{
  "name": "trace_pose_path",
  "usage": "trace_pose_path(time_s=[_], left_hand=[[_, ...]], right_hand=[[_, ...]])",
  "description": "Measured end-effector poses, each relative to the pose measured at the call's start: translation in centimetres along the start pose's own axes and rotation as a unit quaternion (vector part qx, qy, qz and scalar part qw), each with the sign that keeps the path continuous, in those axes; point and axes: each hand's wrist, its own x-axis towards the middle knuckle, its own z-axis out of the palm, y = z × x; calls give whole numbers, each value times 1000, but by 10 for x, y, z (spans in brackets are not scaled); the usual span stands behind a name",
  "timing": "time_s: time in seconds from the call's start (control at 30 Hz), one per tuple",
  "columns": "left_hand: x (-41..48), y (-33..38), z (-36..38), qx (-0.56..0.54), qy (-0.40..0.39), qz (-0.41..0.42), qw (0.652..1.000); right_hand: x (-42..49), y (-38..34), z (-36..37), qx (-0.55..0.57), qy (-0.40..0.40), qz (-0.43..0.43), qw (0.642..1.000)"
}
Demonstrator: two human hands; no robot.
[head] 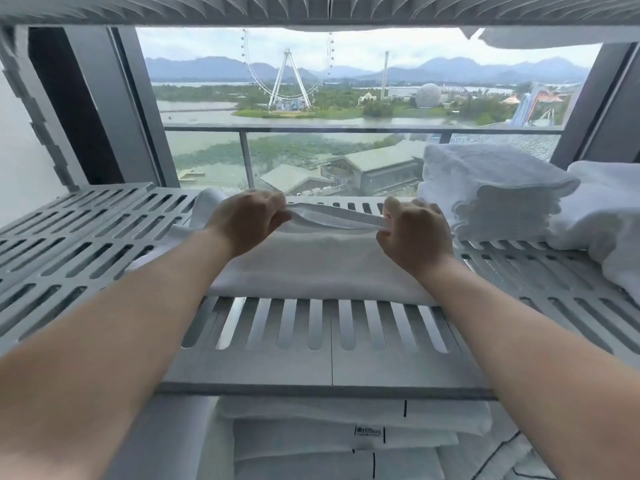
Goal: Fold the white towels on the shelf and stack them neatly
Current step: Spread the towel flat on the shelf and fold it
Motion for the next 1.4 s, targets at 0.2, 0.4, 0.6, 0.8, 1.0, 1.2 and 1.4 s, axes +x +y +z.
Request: trace_pose_path(time_s=[0.2,0.4,0.6,0.8,1.0,1.2,1.4], left_hand=[[-50,24,-9,77,-30,-56,995],[-72,40,-18,120,-44,-123,984],[-88,49,-5,58,-46,-229,971],[-94,52,2,-37,-10,-310,950],[-96,62,-12,-177,12,-346,921],[-93,48,2,-98,14,-335,937],[-79,41,7,-11,-29,-295,955]], right_hand=[[-49,-9,-19,-7,23,-22,999],[-72,-15,-36,-62,26,-26,997],[-88,-6,-33,-52,-70,-71,994],[-95,-9,-39,19,-78,-87,993],[-92,-16,-35,25,-43,-59,997],[-87,-30,-31,23,-21,-77,997],[-77,-25,-22,93,-78,6,993]])
